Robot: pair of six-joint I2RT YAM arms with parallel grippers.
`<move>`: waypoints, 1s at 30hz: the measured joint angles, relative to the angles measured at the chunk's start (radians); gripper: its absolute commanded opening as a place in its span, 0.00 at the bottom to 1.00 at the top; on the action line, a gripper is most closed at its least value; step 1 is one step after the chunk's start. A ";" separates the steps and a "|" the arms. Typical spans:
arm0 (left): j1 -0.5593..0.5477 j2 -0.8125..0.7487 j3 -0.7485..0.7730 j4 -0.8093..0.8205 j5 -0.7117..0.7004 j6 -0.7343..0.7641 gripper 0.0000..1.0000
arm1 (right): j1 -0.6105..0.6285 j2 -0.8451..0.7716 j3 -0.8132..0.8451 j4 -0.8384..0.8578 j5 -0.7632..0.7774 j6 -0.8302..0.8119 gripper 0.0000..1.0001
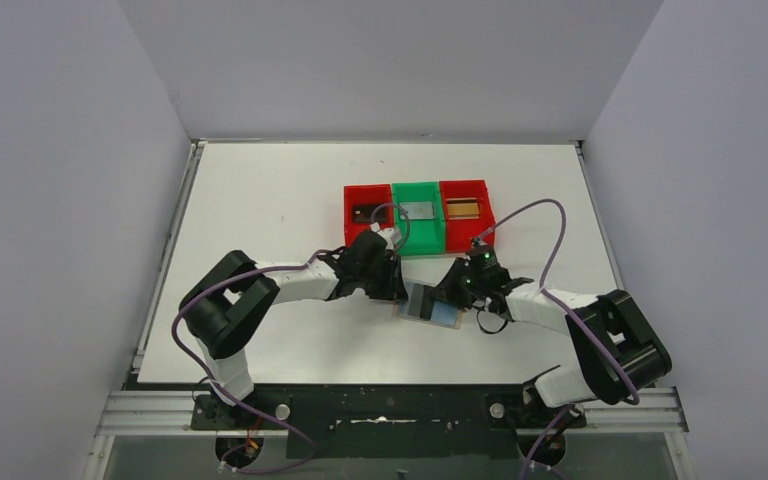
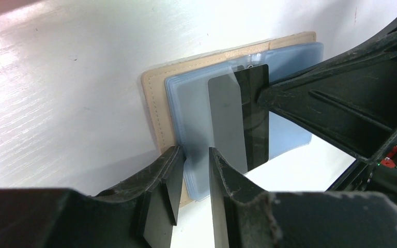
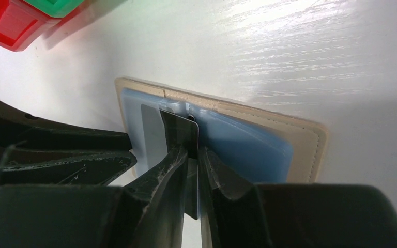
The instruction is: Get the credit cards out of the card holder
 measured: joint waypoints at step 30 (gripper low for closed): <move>0.000 0.003 0.001 -0.017 -0.026 -0.022 0.08 | -0.014 0.011 -0.128 0.273 -0.138 0.042 0.20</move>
